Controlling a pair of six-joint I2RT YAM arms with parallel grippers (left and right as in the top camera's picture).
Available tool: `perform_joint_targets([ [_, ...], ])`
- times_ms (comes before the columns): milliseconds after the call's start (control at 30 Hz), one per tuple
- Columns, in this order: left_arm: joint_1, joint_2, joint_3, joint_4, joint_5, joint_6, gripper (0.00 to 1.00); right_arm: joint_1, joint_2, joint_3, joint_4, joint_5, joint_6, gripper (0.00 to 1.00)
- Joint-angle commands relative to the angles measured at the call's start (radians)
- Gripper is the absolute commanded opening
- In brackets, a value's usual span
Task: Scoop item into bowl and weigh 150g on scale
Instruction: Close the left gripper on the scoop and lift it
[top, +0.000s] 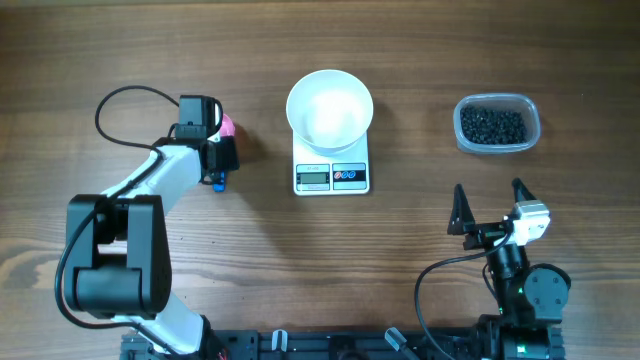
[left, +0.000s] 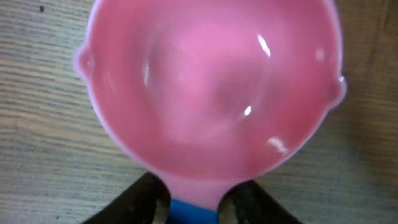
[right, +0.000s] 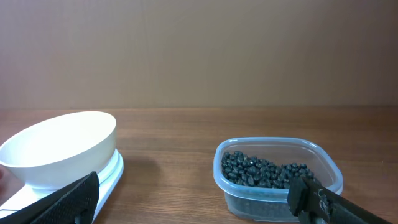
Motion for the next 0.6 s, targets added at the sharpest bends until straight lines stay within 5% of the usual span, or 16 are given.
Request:
perform_joint_targets([
  [0,-0.002,0.017,-0.007,-0.058,-0.005,0.000,0.36,0.005,-0.003,-0.001,0.004,0.018,-0.007,1.00],
  [567,-0.002,0.017,-0.007,-0.323,0.014,-0.130,0.30,0.005,-0.003,-0.001,0.004,0.018,-0.006,1.00],
])
